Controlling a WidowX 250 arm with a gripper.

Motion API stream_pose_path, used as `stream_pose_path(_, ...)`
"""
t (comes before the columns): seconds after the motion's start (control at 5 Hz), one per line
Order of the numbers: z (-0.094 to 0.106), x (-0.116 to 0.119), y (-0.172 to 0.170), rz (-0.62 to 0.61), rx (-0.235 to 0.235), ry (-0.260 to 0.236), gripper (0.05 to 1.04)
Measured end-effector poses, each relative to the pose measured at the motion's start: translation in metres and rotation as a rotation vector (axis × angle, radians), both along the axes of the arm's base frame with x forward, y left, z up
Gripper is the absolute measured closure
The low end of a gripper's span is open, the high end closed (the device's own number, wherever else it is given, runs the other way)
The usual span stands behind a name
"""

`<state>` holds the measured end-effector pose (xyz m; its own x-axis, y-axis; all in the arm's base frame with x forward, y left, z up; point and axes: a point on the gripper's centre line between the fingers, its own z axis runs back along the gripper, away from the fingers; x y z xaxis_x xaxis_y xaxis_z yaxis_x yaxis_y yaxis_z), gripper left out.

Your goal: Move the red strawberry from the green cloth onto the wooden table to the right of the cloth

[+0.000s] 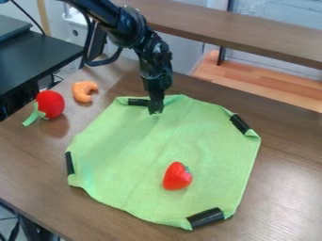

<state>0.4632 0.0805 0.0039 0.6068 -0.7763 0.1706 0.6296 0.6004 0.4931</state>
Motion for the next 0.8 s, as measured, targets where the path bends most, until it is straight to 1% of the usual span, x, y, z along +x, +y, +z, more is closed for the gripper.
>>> stream_pose_path(0.2,-0.014,-0.003,-0.001,0.000,-0.007,0.029,0.082)
stream_pose_path(0.4,-0.014,-0.004,-0.005,0.004,-0.049,0.030,0.082)
stream_pose_path(0.6,-0.009,-0.005,-0.007,0.007,-0.097,0.032,0.082)
stream_pose_path(0.8,0.004,-0.003,-0.010,0.011,-0.128,0.010,0.082)
